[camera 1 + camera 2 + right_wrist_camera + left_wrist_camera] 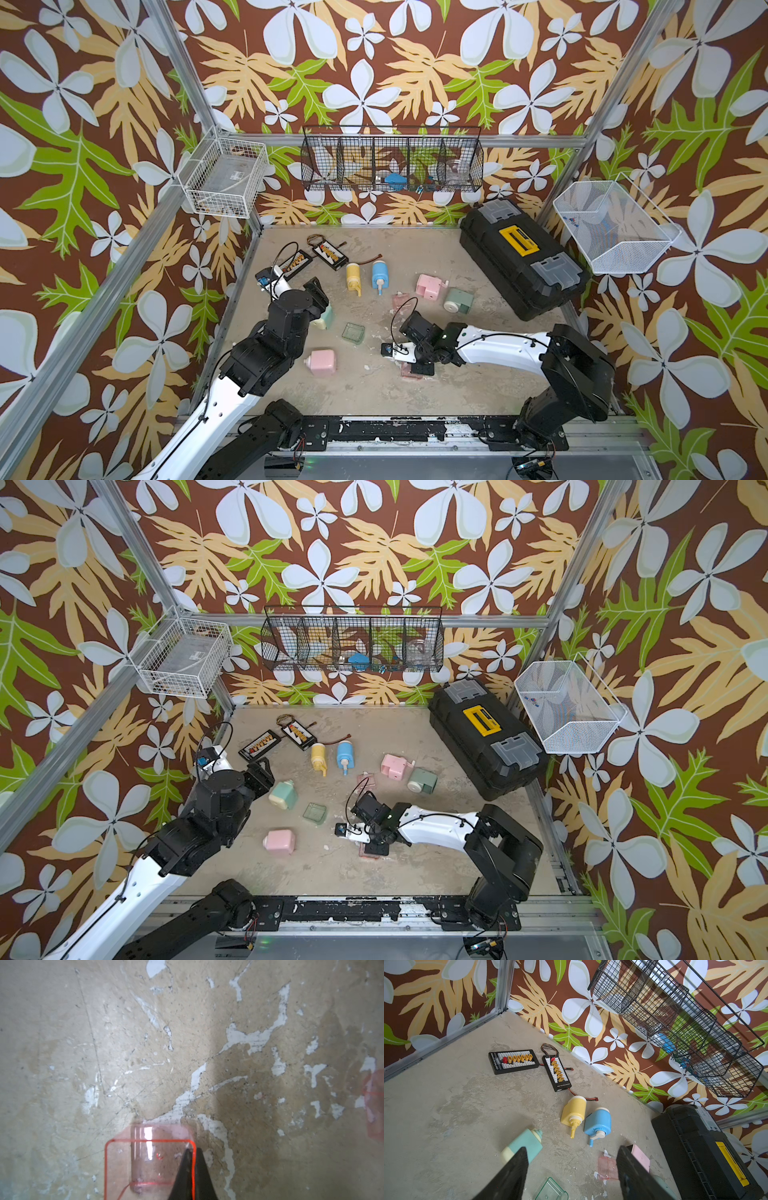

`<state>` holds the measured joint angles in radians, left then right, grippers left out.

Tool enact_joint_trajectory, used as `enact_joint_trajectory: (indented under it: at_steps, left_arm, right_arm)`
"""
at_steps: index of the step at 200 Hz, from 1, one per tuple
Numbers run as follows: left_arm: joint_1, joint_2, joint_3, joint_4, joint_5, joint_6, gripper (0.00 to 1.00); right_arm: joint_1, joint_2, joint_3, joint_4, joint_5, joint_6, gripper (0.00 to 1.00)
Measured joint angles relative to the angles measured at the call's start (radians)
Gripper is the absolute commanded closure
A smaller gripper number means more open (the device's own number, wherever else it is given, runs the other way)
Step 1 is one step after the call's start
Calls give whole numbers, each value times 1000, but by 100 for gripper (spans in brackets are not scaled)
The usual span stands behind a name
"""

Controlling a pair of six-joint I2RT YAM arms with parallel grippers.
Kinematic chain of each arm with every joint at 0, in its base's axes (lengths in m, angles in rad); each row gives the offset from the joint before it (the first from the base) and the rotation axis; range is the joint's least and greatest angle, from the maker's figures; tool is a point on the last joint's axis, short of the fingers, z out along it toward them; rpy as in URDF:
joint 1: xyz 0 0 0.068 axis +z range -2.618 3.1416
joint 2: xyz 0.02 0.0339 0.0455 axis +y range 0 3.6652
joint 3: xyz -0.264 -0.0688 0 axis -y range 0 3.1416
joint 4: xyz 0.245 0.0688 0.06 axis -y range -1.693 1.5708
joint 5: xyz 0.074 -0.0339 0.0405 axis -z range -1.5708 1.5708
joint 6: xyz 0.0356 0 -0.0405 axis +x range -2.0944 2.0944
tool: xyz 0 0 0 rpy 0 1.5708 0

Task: Put the tray back into the pencil sharpener
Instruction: Place the container at the center of the board.

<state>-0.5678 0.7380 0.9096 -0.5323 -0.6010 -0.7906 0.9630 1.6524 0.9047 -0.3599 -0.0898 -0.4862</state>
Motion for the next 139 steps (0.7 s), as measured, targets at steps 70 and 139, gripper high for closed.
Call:
enact_joint_trajectory:
  at_steps: [70,139]
  left_arm:
    - [0,5,0,0,0,0,30]
    - [0,34,13,-1,-16,13,29]
  right_arm:
    - [0,81,61,16,-5,-23,82]
    - [1,52,59,6,40,-19,58]
